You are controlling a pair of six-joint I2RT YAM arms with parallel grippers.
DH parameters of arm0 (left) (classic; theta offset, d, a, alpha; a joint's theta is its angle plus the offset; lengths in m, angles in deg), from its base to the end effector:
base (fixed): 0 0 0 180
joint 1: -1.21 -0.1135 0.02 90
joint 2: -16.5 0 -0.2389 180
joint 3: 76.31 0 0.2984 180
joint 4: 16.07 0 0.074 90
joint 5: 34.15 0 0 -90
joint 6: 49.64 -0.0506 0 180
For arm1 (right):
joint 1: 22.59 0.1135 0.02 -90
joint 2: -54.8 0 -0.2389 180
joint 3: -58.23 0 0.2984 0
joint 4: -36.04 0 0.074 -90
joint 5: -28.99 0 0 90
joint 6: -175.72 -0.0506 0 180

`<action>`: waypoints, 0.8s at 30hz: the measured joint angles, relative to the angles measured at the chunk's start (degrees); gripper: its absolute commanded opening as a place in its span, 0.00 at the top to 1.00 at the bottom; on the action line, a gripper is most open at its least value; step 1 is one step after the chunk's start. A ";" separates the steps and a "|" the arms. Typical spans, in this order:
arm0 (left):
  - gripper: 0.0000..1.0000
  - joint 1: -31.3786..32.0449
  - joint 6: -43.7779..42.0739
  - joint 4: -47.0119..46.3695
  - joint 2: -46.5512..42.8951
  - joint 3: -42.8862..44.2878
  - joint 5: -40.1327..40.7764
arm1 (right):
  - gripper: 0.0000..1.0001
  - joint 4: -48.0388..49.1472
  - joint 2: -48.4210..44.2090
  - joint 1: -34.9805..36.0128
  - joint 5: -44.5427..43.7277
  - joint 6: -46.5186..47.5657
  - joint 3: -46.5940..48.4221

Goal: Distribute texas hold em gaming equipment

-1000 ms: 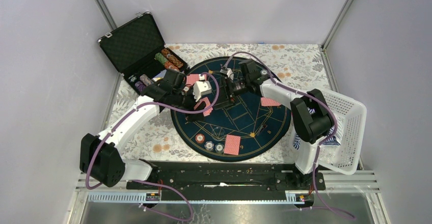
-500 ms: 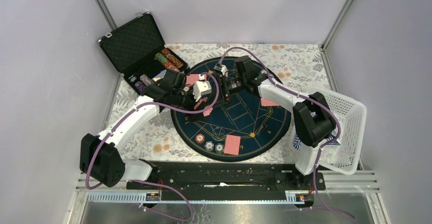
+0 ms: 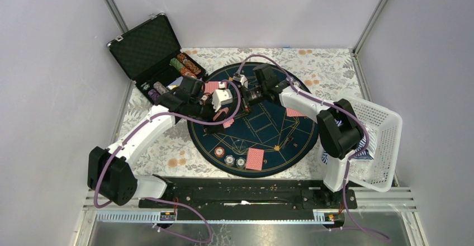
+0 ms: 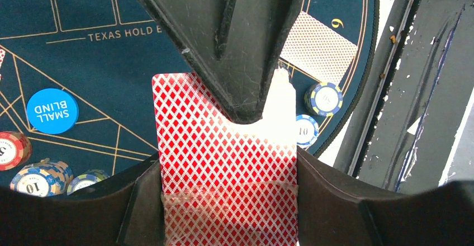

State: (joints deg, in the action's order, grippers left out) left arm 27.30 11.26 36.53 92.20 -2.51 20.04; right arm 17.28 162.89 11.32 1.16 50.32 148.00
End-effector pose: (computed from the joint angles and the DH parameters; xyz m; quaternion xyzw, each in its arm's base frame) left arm 0.2798 -0.1700 0.2415 0.5029 0.7598 -0.2851 0.2977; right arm 0.3529 0.2912 0.1879 -0.2201 0.7696 0.5972 0.0511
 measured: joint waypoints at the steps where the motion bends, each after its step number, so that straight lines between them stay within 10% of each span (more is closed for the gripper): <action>1: 1.00 0.00 0.00 0.00 0.00 0.00 0.00 | 0.75 -0.02 0.00 -0.09 0.04 0.00 -0.04; 24: 1.00 0.09 -0.02 0.15 0.00 0.00 0.02 | 0.76 2.75 -1.22 -2.51 3.30 -2.23 -3.41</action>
State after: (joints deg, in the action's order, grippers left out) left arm 27.38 11.24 36.68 92.20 -2.51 20.06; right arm 20.03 161.67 8.81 4.46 48.09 144.60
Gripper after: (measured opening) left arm 0.684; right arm 0.234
